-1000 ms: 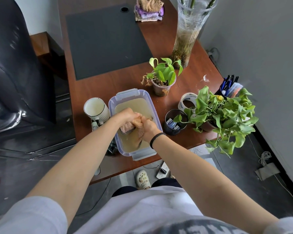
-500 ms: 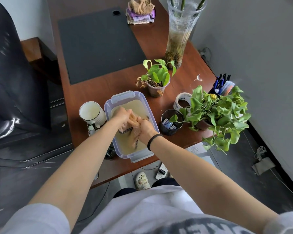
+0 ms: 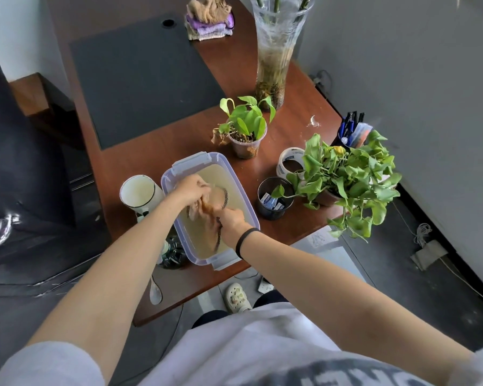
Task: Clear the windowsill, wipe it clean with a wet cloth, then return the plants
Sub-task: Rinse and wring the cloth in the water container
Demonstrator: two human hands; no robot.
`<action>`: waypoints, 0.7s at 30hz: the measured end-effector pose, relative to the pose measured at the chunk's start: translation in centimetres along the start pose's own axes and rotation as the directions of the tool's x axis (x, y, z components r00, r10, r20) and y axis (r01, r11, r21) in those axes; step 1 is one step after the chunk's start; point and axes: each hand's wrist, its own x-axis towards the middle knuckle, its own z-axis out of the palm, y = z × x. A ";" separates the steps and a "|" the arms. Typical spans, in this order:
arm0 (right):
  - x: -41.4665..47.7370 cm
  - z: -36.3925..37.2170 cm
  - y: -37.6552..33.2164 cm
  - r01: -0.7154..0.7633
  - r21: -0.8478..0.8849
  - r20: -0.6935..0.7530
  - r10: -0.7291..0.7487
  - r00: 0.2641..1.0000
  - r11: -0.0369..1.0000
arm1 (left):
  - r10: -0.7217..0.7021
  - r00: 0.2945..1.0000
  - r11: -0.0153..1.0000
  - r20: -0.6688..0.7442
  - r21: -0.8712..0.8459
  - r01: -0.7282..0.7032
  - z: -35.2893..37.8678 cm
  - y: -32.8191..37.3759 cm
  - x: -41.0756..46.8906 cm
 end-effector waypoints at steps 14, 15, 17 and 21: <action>1.2 -0.3 -0.1 -0.096 0.107 -0.026 0.099 0.995 0.990 | -0.144 0.989 0.972 -0.036 -0.191 0.134 0.8 0.6 -0.4; 1.4 -0.3 -0.1 -0.110 0.121 -0.045 0.117 0.992 0.986 | -0.128 0.992 0.966 0.019 -0.225 0.129 0.6 0.9 -0.9; 1.0 0.4 -0.5 -0.117 0.126 -0.077 0.127 0.989 0.985 | -0.087 0.994 0.965 0.064 -0.243 0.100 0.5 1.1 -1.6; 1.1 1.7 -1.1 -0.095 0.174 -0.060 0.107 0.992 0.980 | 0.022 0.999 0.975 -0.028 -0.219 -0.028 2.2 1.7 -3.0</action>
